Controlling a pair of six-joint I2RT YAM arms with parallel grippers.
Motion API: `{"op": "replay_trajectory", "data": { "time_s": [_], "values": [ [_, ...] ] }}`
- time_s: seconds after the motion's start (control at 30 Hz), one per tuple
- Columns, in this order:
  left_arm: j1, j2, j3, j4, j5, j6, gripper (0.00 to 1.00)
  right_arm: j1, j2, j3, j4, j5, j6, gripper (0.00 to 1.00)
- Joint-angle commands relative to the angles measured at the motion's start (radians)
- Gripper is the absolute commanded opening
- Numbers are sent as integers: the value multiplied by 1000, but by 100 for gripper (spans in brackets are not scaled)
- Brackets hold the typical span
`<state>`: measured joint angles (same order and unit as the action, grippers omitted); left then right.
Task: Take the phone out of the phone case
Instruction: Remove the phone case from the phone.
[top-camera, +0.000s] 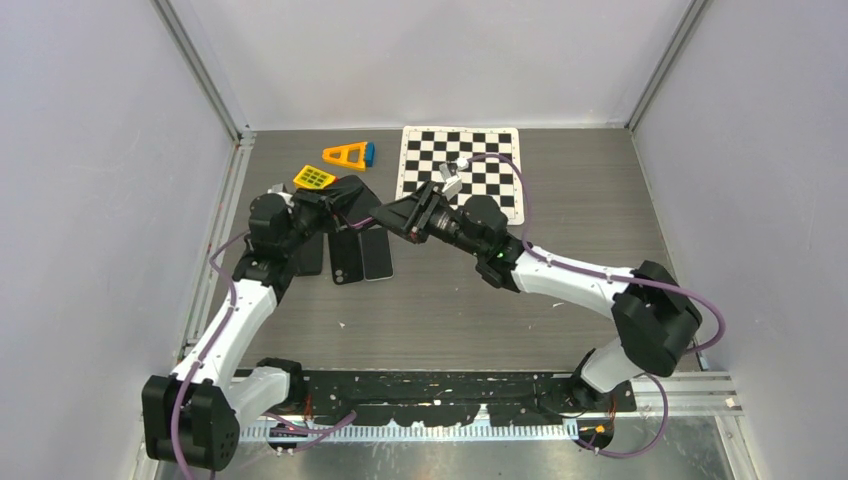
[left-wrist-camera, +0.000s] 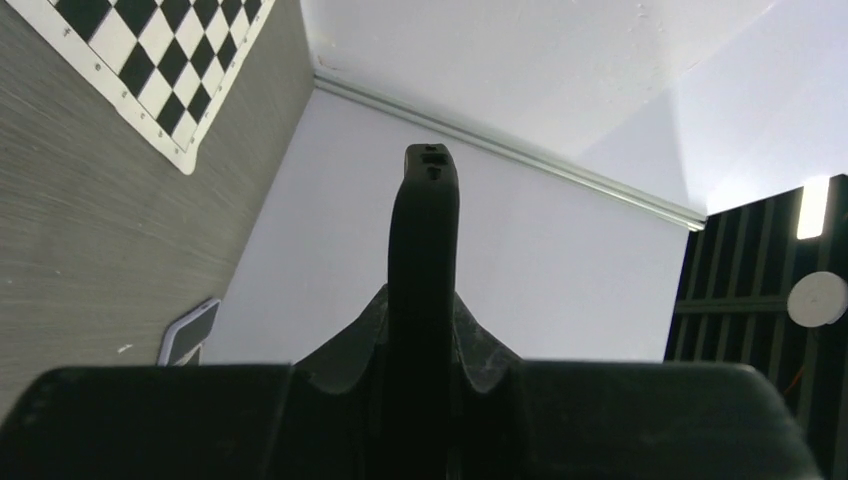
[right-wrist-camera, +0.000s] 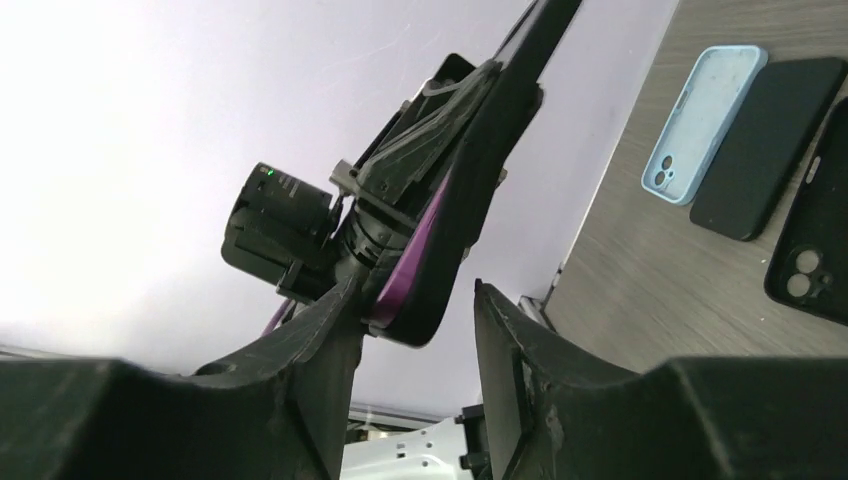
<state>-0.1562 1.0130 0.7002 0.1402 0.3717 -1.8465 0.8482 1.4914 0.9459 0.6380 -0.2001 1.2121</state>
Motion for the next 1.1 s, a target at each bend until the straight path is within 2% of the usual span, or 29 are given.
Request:
{"op": "replay_trajectory", "data": {
  "time_s": [0.0,0.17,0.27,0.37,0.53,0.7,0.73,0.8,0.83,0.9,0.97,1.07],
  "values": [
    [-35,-30,99,205,188,43,0,-52,82,-8,-38,82,104,49],
    [-40,-47,76,189,179,74,0,-55,85,-8,58,52,106,49],
    [-39,-40,77,189,172,87,0,-55,56,-36,157,21,64,61],
    [-39,-25,87,187,169,93,0,-55,10,-87,188,26,23,70],
    [-37,-7,81,186,163,55,0,-55,-78,-118,179,-24,-130,74],
    [-39,1,71,190,145,39,0,-53,-130,-158,255,-119,-183,75],
    [-37,2,70,190,143,39,0,-51,-134,-161,287,-133,-183,74],
    [-37,6,69,186,136,38,0,-46,-135,-154,318,-185,-183,55],
    [-38,7,68,183,133,39,0,-44,-133,-148,329,-222,-182,41],
    [-37,9,70,170,123,52,0,-35,-125,-135,354,-266,-180,26],
    [-37,9,76,142,110,70,0,-27,-118,-131,379,-292,-174,16],
    [-37,12,72,138,97,78,0,-19,-111,-125,391,-312,-167,12]
  ]
}}
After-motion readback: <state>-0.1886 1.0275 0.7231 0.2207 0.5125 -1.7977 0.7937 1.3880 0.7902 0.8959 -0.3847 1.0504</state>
